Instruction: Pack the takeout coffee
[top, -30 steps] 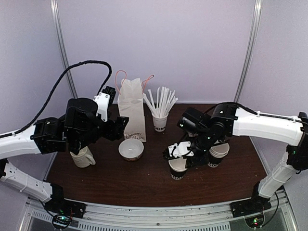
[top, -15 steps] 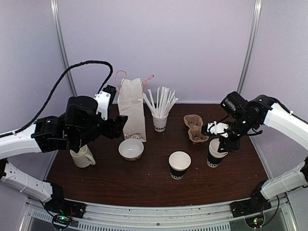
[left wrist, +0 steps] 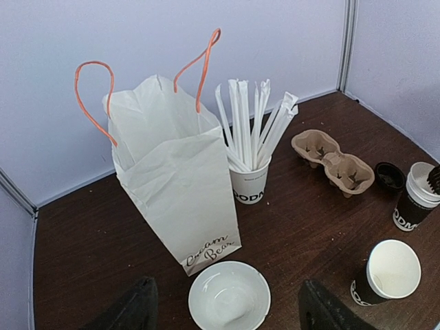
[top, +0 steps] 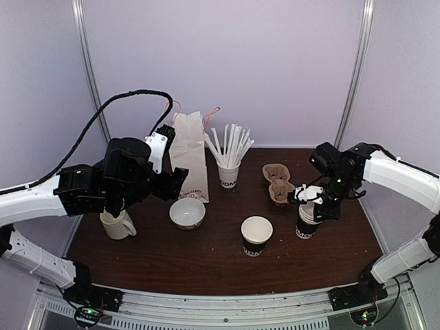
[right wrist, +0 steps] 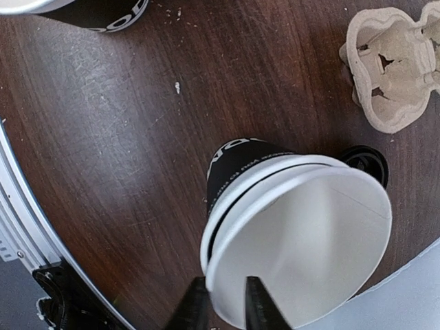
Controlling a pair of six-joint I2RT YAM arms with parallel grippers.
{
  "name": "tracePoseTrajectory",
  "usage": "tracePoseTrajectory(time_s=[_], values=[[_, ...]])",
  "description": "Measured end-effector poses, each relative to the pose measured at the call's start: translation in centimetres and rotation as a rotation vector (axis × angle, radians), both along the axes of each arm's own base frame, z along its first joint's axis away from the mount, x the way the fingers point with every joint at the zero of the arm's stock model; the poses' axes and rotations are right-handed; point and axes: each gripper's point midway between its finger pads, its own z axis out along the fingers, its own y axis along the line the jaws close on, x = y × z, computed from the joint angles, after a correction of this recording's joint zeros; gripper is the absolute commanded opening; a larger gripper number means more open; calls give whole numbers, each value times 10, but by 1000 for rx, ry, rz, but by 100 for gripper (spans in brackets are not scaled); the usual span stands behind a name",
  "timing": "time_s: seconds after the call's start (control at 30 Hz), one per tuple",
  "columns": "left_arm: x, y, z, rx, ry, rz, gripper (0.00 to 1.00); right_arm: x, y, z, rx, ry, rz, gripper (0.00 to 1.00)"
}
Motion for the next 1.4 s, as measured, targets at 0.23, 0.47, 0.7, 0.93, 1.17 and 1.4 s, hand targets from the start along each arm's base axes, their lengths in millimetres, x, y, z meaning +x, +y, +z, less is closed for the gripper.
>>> tracePoseTrajectory(time_s=[0.23, 0.47, 0.7, 0.93, 1.17, 1.4], values=[[0, 0, 0, -3, 1, 1, 74, -3, -5, 1, -10, 7, 26, 0], [2, 2, 0, -1, 0, 8, 74, -16, -27, 17, -36, -10, 14, 0], [3, 2, 0, 1, 2, 5, 76, -6, -78, 24, -116, -43, -103, 0], [0, 1, -8, 38, 22, -21, 77, 31, -134, 22, -156, -67, -298, 0], [-5, -2, -23, 94, 74, -63, 77, 58, -157, 6, -154, -59, -374, 7], [-7, -6, -30, 109, 97, -87, 77, 66, -156, 4, -140, -64, -378, 38]])
